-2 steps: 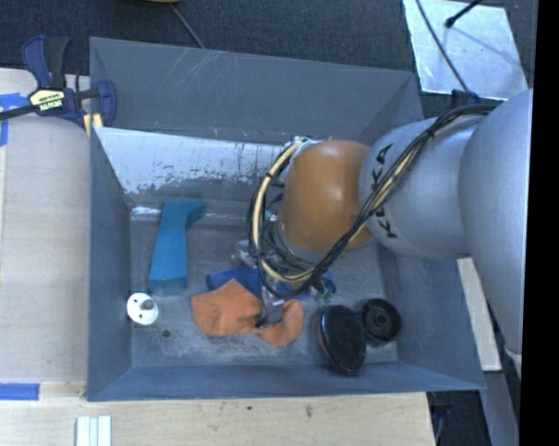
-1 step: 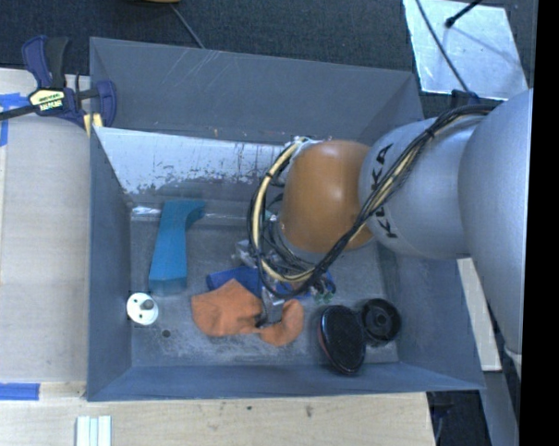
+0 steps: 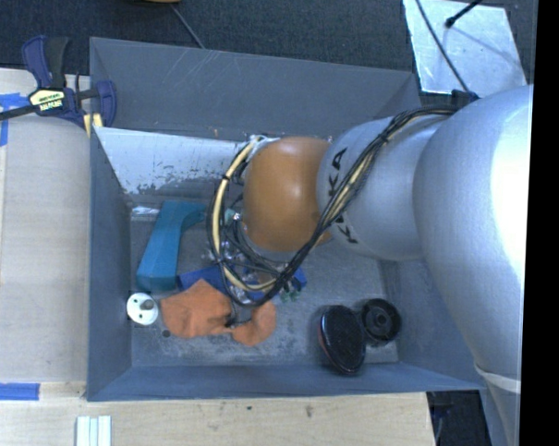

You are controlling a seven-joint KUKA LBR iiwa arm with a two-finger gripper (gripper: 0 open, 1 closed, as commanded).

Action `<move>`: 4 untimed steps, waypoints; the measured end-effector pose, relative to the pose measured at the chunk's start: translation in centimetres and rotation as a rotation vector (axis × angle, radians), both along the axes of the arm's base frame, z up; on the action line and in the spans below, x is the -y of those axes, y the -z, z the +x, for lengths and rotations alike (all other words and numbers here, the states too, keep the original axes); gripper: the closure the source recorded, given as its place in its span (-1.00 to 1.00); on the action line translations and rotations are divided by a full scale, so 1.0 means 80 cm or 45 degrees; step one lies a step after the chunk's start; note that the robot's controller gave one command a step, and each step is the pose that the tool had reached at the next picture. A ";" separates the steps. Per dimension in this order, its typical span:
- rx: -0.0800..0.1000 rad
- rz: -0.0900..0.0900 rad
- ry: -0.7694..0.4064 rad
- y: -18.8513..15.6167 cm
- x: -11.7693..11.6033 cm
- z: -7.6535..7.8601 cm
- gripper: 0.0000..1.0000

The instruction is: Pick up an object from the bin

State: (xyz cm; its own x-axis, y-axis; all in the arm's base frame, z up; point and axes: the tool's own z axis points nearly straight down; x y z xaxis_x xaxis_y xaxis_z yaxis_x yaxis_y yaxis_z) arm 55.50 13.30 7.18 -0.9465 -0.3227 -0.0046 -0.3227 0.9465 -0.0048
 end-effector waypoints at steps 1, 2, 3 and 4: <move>-0.015 -0.016 -0.063 0.002 -0.045 0.003 1.00; -0.016 0.000 -0.058 -0.050 -0.041 -0.010 1.00; 0.008 0.009 -0.001 -0.077 -0.047 0.001 1.00; -0.015 0.002 0.020 -0.119 -0.037 -0.008 1.00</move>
Offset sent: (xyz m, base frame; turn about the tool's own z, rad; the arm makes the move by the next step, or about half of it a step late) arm -0.0308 0.0070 0.2344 -0.0372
